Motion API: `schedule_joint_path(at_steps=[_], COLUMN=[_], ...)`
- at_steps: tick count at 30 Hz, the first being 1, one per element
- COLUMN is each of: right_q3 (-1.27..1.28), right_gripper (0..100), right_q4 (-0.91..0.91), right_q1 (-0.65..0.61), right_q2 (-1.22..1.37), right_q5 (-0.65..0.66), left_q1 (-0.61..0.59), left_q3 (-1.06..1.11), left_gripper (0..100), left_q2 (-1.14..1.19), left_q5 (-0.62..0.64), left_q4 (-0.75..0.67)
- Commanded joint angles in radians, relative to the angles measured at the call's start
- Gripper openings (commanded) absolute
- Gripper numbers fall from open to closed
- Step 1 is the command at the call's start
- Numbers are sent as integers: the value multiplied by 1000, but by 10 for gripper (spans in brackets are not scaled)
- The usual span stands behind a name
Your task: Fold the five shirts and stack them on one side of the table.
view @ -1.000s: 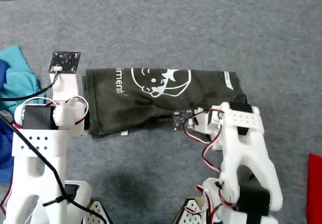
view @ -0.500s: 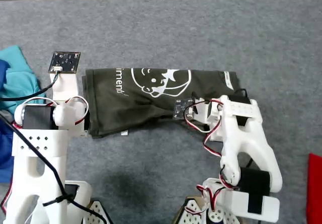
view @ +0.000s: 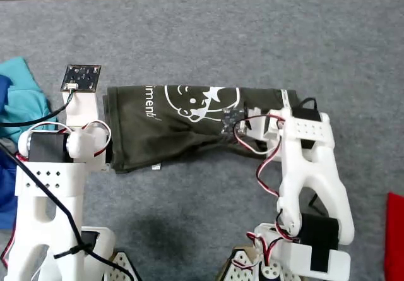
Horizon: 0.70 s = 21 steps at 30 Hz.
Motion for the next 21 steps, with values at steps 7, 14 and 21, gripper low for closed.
schedule_joint_path(at_steps=[7,14,21], right_q3=[-145,-317,-536], right_gripper=[5,5,10], right_q4=[31,112,186], right_q1=[18,18,19], right_q2=[-12,142,317], right_q5=[-11,-9,-12], left_q1=[8,8,8], left_q3=[-5,-5,-5], left_gripper=[20,20,20], left_q2=[2,2,2], left_q5=[-3,-5,-5], left_q4=[-5,-5,-5])
